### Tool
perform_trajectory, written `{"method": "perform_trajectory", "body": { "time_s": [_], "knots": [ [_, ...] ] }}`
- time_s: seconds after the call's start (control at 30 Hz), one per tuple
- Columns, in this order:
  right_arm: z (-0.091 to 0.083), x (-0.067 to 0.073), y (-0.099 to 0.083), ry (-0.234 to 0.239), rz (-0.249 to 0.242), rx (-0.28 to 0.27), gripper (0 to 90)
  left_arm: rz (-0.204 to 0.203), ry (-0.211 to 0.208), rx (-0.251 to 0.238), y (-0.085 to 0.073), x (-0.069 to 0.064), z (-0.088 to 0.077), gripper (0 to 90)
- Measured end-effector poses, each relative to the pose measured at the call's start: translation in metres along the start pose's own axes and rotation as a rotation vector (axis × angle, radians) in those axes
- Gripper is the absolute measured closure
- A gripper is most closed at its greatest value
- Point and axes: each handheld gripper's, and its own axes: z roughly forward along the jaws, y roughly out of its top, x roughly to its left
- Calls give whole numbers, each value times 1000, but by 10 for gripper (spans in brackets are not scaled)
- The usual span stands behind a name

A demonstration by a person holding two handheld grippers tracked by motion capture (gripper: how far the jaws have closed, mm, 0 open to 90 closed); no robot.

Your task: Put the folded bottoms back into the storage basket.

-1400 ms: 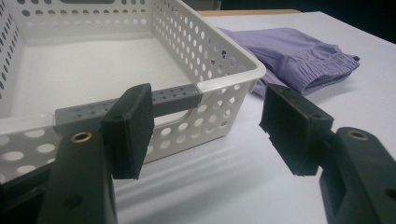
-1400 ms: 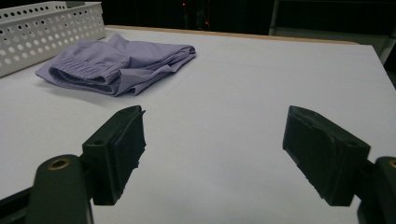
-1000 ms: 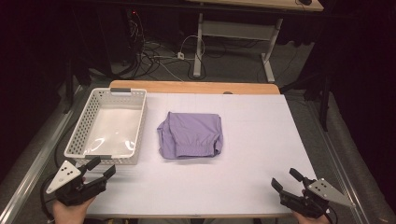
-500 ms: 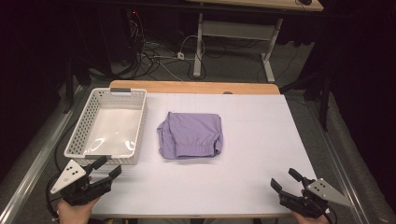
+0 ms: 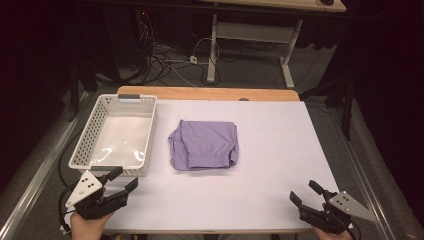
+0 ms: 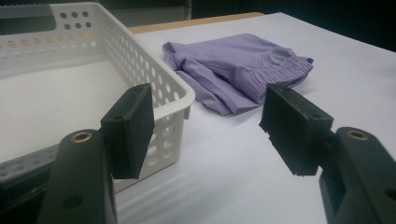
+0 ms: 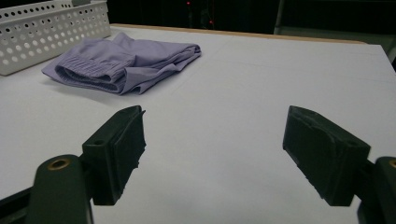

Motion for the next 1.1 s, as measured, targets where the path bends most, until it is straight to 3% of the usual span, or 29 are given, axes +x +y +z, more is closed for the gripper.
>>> {"method": "perform_trajectory", "body": {
  "time_s": [0.3, 0.53, 0.67, 1.1],
  "knots": [
    [0, 1, 0, 1, -2, -3, 220, 29, -20, 12, 3, -7, 7, 334],
    [0, 0, 0, -4, -2, -2, 220, 25, -56, 25, 7, -11, 12, 337],
    [-1, 0, 0, -8, 3, -3, 220, 64, -65, 47, 10, -17, 18, 338],
    [-1, 1, 0, 4, 0, -6, 220, 87, -143, 26, 27, -37, 41, 337]
  ]
}}
